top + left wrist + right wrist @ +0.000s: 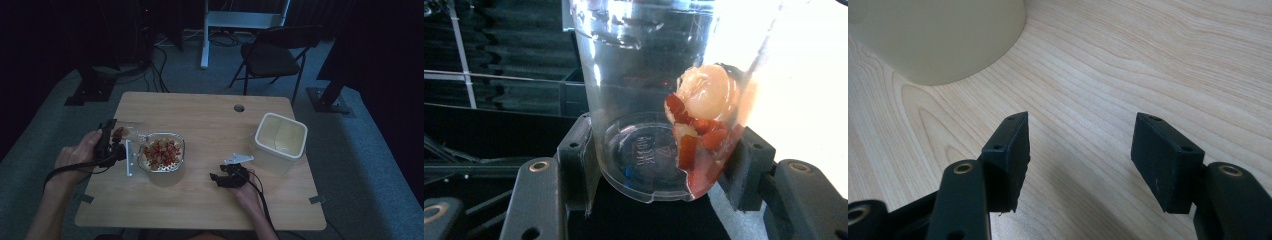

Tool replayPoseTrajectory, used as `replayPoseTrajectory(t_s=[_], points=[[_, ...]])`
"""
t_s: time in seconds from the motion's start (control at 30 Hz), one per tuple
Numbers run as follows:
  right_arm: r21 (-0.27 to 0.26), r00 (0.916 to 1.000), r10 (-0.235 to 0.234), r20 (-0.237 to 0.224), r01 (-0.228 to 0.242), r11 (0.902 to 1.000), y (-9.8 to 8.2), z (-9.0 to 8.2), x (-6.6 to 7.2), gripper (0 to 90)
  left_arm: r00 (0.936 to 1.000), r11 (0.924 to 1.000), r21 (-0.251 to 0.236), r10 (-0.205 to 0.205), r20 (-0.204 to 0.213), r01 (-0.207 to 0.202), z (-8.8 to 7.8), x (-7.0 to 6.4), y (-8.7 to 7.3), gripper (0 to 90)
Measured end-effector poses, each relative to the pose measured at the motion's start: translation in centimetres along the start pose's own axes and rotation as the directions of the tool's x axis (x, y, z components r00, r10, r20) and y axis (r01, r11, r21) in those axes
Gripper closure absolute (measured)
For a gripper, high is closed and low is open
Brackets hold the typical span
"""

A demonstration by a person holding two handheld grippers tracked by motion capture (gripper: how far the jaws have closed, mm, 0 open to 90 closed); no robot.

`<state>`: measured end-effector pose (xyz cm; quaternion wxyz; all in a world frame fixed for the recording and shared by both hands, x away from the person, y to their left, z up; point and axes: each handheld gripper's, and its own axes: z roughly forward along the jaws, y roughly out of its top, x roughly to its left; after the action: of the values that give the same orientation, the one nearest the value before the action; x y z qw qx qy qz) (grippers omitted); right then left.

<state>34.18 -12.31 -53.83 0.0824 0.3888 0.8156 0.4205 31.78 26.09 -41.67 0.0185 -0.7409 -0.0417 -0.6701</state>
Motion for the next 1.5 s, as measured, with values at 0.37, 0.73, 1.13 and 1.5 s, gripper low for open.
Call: replayPoseTrajectory(t_s=[0.37, 0.73, 1.13, 1.5], points=[[0.004, 0.9999, 0.01, -0.005, -0.01, 0.9999, -0.33, 0.26, -0.09, 40.2, 0.9994, 0.9995, -0.01, 0.029, -0.019, -0.029, -0.02, 0.11, 0.37, 43.0], [0.007, 0.9999, 0.014, -0.008, -0.014, 0.9999, -0.52, 0.42, -0.13, 40.2, 0.9986, 0.9987, -0.02, 0.046, -0.028, -0.046, 0.04, 0.26, 0.69, 43.0], [0.006, 0.9998, 0.018, -0.011, -0.018, 0.9998, -0.61, 0.44, -0.19, 40.2, 0.9988, 0.9989, -0.024, 0.041, -0.028, -0.041, 0.03, 0.19, 0.71, 43.0], [0.003, 0.9996, 0.023, -0.017, -0.023, 0.9997, -0.67, 0.41, -0.28, 40.2, 0.9978, 0.9983, -0.023, 0.053, -0.039, -0.054, 0.08, 0.44, 0.75, 43.0]])
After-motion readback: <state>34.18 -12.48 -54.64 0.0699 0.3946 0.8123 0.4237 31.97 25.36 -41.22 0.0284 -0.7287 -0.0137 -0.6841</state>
